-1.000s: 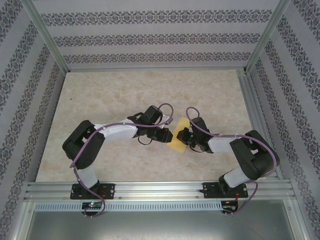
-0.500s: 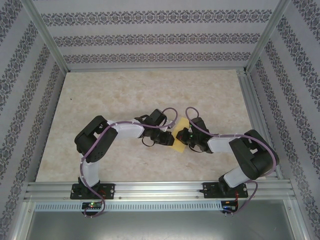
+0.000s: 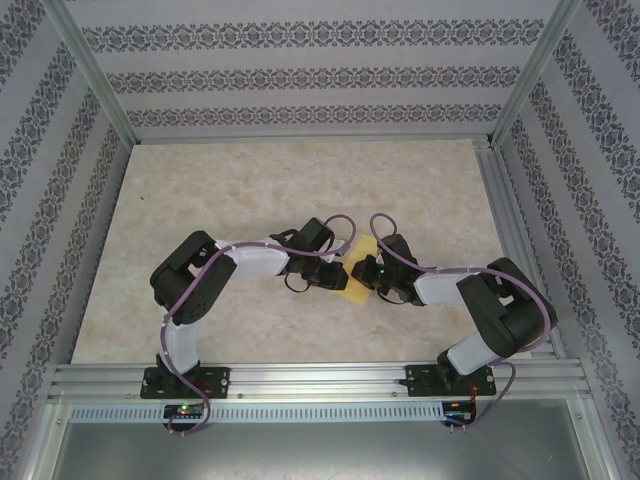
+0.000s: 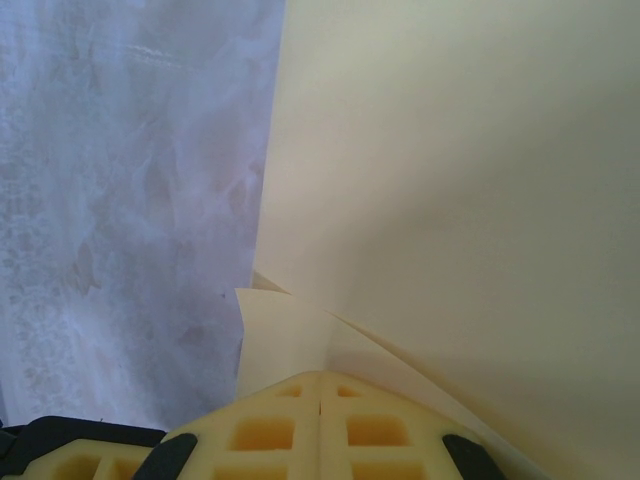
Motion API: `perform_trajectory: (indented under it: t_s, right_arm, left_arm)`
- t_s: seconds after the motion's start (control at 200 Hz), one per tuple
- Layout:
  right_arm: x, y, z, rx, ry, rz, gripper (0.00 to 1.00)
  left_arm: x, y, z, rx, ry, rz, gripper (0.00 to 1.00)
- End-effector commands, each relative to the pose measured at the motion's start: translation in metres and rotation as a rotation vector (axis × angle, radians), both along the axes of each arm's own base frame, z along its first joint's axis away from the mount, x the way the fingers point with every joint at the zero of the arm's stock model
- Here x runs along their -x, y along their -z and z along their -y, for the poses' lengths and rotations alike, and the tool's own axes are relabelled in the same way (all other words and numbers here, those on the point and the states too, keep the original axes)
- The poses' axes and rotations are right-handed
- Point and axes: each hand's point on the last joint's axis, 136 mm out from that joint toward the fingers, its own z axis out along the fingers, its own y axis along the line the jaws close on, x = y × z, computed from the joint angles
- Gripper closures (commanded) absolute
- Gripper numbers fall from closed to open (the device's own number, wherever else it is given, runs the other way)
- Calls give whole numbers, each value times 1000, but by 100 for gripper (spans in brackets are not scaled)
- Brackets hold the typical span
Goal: Fold a paper plane with a square sheet of paper (fold left side to right side)
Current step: Fold the triangle a second time at the center of the table.
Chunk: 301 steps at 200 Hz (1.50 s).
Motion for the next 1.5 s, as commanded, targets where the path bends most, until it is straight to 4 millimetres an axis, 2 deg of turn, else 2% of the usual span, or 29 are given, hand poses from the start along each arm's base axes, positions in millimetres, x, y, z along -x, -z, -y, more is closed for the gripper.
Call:
perform_trajectory:
  t_s: [0.0,0.25,0.47,0.585,0.799,1.069,1.384,1.499]
  right_arm:
    - [27,30,9,80,-18,-128,98]
    - [22,19,5,56,-30,-105,97]
    - [4,-22,9,62,-39,-31,96]
    - [7,-32,9,63,-52,-23,99]
    - [18,-21,-2,53,-83,-67,100]
    - [19,-12,-18,32,-110,-85,100]
    - [17,-4,-19,38,-107,-98,100]
    - [15,-7,-20,31,-106,-88,100]
  left_arm:
    - [2,13,-6,-36,14,0,83]
    - [12,34,-24,-96,4,-29,83]
    - [18,41,-30,-110,2,-46,84]
    - [18,41,-29,-109,2,-42,84]
    - [16,40,-27,-103,3,-40,84]
    - [17,41,-29,-113,5,-40,84]
    - [17,42,-30,-123,8,-38,84]
    - [18,43,-31,-126,8,-41,84]
